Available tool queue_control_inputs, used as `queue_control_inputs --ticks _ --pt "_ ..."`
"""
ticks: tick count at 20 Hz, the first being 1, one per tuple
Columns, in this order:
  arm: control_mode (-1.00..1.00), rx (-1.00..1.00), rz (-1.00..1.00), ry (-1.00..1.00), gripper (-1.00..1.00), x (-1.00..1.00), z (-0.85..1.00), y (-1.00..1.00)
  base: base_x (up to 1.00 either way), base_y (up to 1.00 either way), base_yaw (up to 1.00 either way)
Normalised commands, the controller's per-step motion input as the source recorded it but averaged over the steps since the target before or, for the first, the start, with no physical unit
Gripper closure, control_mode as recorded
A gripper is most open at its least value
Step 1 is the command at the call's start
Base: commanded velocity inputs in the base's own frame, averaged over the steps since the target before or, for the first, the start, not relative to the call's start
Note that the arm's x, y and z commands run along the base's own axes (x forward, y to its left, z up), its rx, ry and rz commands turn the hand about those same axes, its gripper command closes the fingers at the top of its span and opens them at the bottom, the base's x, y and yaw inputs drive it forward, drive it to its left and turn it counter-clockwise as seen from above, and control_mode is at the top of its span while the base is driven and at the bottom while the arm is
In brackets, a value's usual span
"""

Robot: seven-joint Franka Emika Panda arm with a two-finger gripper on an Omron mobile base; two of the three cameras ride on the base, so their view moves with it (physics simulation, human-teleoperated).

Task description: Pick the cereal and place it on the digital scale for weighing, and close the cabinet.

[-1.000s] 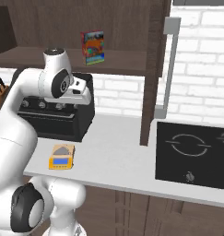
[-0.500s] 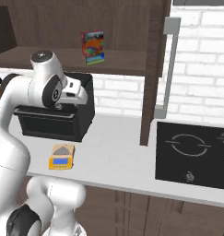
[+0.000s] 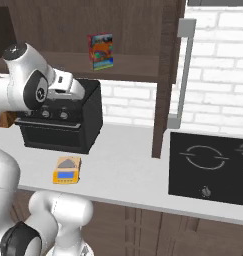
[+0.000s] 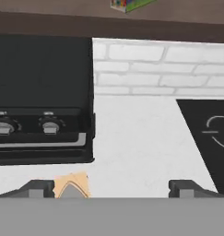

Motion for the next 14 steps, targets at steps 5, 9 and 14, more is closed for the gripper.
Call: queue_control_inputs --ticks 5,9,14 --pt "-1.00 -0.11 -0.04 -0.06 -1.00 0.00 0.77 0.01 0.00 0.00 0.00" --pt "-1.00 -0.14 -0.03 -0.07 -1.00 0.06 0.62 0.00 0.00 0.00 0.00" --pt "-1.00 -0.11 -0.02 -0.03 -1.00 0.32 0.26 0.05 0.00 0.00 0.00"
